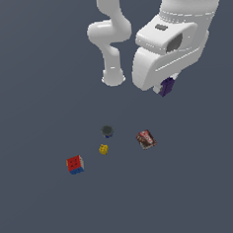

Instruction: Pick up a designated object from a clutter of objects.

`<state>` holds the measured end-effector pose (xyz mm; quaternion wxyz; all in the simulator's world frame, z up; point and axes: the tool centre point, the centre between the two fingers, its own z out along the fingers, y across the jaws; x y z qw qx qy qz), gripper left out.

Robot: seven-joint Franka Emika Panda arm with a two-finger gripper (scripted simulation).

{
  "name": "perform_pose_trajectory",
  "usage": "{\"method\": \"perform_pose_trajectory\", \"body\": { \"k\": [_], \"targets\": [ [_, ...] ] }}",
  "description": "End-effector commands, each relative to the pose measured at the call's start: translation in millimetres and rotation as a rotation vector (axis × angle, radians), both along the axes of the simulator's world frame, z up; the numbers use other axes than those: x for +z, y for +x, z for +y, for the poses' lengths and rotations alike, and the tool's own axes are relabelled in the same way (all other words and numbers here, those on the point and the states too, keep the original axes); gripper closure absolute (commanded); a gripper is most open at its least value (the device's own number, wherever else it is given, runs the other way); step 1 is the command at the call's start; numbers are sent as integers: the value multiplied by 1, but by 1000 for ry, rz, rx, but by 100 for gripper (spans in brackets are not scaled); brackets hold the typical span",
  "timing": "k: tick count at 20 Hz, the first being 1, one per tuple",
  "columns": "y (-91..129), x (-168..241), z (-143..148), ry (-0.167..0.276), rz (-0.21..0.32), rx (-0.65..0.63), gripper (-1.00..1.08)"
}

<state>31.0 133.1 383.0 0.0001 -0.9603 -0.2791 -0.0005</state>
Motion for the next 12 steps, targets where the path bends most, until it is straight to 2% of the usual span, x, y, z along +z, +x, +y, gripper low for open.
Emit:
{"method": "perform_pose_trajectory", "body": {
  "k": [1, 12],
  "targets": [
    [3, 14, 3, 0, 1, 0, 108],
    [10, 38, 8, 0, 1, 0, 108]
  ]
}}
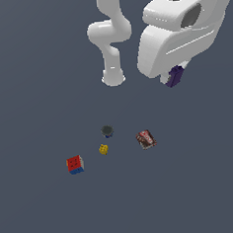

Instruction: Pick up a designated object from a clutter of objects.

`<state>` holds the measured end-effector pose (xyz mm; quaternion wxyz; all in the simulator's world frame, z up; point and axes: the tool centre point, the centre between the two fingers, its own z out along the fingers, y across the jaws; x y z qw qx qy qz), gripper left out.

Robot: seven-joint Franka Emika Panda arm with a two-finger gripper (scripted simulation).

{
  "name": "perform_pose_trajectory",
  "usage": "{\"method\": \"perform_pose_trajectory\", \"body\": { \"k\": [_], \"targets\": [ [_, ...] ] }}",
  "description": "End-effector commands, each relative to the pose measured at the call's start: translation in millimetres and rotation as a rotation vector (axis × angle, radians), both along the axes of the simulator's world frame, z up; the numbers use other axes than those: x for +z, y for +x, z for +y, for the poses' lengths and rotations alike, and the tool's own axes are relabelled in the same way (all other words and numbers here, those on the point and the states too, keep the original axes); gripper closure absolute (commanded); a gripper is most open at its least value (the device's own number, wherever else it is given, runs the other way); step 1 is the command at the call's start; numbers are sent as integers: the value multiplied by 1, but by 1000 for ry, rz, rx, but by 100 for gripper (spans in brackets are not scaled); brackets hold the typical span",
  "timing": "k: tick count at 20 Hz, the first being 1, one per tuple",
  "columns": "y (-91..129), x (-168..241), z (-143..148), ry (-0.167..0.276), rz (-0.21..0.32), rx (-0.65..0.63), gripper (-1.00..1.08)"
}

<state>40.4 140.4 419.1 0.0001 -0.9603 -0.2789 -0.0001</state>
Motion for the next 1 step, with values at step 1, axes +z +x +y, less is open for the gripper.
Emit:
{"method": "perform_pose_trajectory", "body": {
  "k": [1],
  "targets": [
    [1, 2, 0, 0, 0, 0, 108]
  ]
}}
